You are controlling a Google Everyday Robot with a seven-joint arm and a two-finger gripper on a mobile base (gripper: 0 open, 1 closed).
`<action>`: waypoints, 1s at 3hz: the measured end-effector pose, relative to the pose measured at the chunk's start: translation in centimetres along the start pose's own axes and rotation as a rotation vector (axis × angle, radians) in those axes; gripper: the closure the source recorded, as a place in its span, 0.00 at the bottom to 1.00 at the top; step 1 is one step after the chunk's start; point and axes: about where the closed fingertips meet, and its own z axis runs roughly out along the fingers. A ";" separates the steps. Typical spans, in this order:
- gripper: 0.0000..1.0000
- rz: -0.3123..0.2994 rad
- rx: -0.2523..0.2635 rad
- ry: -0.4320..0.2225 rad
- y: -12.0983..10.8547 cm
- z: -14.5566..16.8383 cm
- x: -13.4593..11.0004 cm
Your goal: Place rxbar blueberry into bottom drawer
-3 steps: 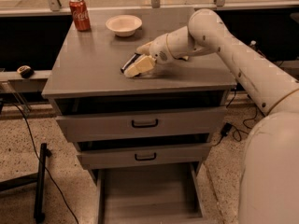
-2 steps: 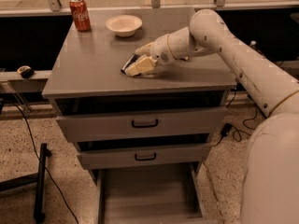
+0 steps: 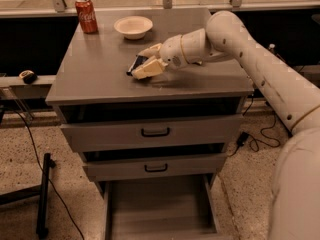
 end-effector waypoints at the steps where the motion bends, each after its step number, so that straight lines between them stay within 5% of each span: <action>1: 1.00 -0.129 0.000 -0.131 3.2 -3.6 -2.8; 2: 1.00 -0.233 -0.047 -0.067 7.7 -5.6 -2.6; 3: 1.00 -0.200 -0.017 0.102 11.7 -9.8 3.9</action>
Offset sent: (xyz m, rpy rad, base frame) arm -0.1449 -0.0794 0.0196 -0.2552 -0.1878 0.1690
